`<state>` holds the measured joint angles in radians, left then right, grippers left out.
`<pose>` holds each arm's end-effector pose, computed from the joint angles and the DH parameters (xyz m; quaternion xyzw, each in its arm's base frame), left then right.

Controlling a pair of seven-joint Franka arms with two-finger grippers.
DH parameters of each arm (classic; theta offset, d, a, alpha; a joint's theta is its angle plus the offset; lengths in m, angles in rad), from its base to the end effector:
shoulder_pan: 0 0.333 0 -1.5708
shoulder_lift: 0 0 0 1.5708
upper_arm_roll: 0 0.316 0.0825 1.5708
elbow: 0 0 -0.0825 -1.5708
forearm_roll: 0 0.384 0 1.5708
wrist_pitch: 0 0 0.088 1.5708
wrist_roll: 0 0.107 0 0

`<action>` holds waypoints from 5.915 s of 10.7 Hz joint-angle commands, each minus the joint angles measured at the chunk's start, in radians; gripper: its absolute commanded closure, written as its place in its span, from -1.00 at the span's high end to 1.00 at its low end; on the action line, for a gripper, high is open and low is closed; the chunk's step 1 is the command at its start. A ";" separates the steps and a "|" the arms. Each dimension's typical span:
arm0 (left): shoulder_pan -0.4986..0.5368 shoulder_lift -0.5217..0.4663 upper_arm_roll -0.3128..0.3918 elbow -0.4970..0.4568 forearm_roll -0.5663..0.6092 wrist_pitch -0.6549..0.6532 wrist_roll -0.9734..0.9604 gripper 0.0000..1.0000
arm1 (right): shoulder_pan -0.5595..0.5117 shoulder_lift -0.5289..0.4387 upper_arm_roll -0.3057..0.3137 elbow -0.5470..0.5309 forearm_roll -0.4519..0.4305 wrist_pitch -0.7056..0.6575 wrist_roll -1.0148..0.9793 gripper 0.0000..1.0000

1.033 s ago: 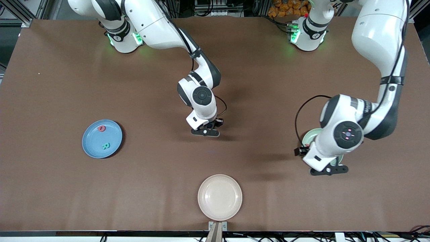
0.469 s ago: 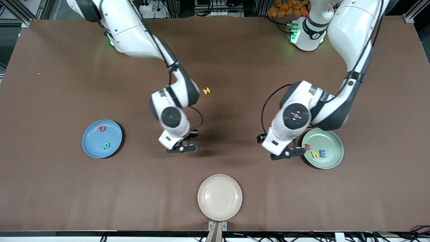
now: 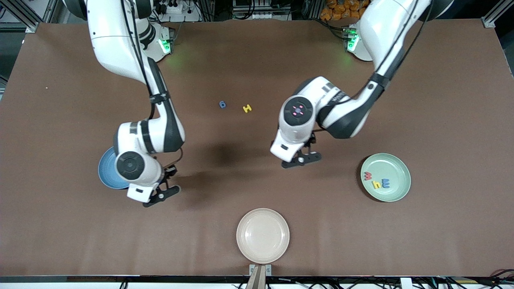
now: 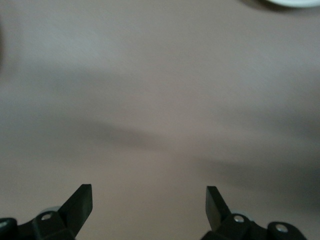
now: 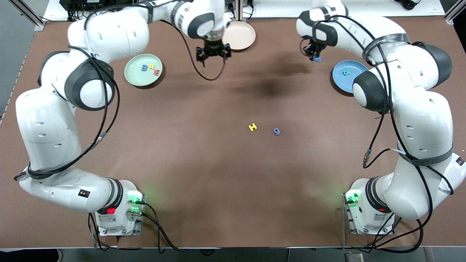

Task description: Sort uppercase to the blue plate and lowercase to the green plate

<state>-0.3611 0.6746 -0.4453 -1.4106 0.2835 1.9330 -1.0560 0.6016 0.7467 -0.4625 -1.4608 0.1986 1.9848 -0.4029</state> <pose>0.5462 -0.4537 0.3244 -0.9935 -0.1055 0.0317 0.0293 0.6813 0.1647 0.2621 0.9597 0.2625 -0.0799 0.0601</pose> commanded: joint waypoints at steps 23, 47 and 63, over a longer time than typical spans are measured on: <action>-0.561 0.348 0.119 0.268 -0.107 0.182 -0.466 1.00 | -0.172 -0.109 0.008 -0.247 0.070 0.071 -0.453 1.00; -0.517 0.304 0.128 0.271 -0.113 0.146 -0.464 -1.00 | -0.204 -0.109 0.030 -0.236 0.113 0.052 -0.445 1.00; 0.427 0.097 0.114 0.180 -0.078 -0.157 0.789 -1.00 | 0.465 -0.193 0.178 -0.297 0.117 0.196 0.343 1.00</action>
<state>0.0748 0.7503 -0.3272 -1.2130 0.1967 1.7436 -0.2757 1.0986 0.6020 -0.3517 -1.6807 0.3091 2.1244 -0.0735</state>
